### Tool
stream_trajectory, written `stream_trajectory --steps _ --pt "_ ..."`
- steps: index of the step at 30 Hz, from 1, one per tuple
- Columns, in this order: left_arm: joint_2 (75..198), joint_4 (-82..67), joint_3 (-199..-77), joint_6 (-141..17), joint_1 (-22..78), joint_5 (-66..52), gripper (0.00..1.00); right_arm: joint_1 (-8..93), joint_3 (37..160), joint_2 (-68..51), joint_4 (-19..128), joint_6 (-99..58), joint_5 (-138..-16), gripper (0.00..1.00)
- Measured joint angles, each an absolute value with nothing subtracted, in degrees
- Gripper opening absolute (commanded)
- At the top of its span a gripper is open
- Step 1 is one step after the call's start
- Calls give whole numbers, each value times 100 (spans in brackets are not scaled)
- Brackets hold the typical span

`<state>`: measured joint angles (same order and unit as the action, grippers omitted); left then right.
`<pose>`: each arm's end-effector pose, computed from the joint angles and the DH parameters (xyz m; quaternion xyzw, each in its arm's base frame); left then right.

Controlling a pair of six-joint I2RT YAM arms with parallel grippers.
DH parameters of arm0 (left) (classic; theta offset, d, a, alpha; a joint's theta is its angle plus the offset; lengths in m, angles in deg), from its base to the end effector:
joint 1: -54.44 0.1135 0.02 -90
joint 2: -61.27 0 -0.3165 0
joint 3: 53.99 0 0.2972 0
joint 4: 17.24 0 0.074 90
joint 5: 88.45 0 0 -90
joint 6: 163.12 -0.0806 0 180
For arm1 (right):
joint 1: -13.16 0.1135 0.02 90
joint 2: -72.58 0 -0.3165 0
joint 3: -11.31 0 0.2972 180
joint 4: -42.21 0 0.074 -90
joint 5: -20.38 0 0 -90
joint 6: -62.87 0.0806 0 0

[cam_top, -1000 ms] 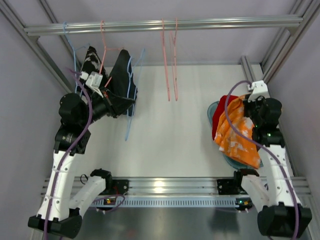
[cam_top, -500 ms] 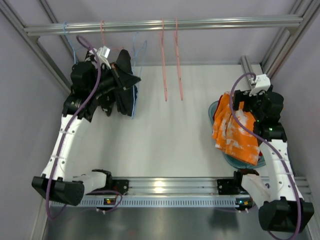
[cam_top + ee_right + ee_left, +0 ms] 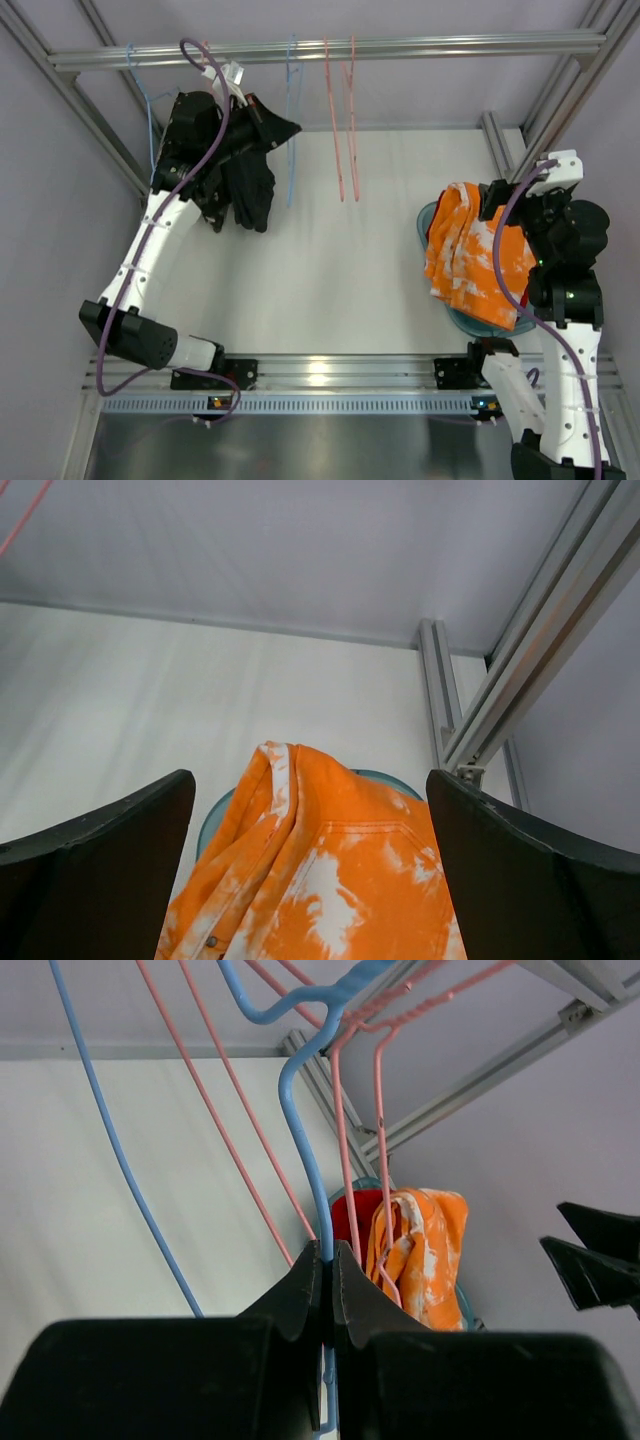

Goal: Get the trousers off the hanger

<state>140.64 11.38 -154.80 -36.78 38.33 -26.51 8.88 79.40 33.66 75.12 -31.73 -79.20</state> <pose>0.3567 -0.1425 0.5151 0.0301 0.7445 -0.4467 0.4953 0.1869 -0.0005 0.4472 -0.0591 0.7271 0.0080 0.6839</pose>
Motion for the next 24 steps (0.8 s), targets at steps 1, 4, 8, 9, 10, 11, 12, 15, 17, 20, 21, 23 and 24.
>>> stream_trajectory --steps 1,4,8,9,10,11,12,15,17,20,21,23,24 --pt "14176 1079 -15568 -3676 3822 -2581 0 888 7990 3408 7551 -3135 -7920 99" --pt "14447 1009 -15765 -3676 3802 -2450 0 888 8113 3521 7687 -3035 -7920 99" --pt "14794 941 -15963 -3678 3749 -2386 0 888 8159 3593 7794 -2948 -7916 99" --pt "14843 939 -15963 -3678 3730 -2389 0 888 8159 3593 7831 -2939 -7916 99" --pt "14884 941 -15963 -3678 3704 -2380 0 888 8159 3593 7861 -2932 -7914 100" --pt "14934 941 -15963 -3678 3671 -2356 0 888 8159 3596 7896 -2917 -7914 99" --pt "14972 932 -15963 -3676 3629 -2338 0 888 8159 3598 7920 -2899 -7911 99" --pt "15017 888 -15963 -3683 3516 -2277 0 888 8159 3613 7986 -2854 -7914 99" --pt "15020 873 -15963 -3678 3452 -2253 0 888 8159 3617 8019 -2836 -7916 99" --pt "15063 810 -15963 -3672 3360 -2212 0 888 8159 3620 8034 -2829 -7918 99" --pt "15087 777 -15963 -3670 3334 -2198 0 888 8159 3622 8034 -2829 -7918 99" --pt "15127 731 -15963 -3670 3306 -2190 6 888 8159 3622 8043 -2766 -7925 99" --pt "15135 720 -15963 -3674 3299 -2183 16 888 8159 3624 8049 -2727 -7927 99"
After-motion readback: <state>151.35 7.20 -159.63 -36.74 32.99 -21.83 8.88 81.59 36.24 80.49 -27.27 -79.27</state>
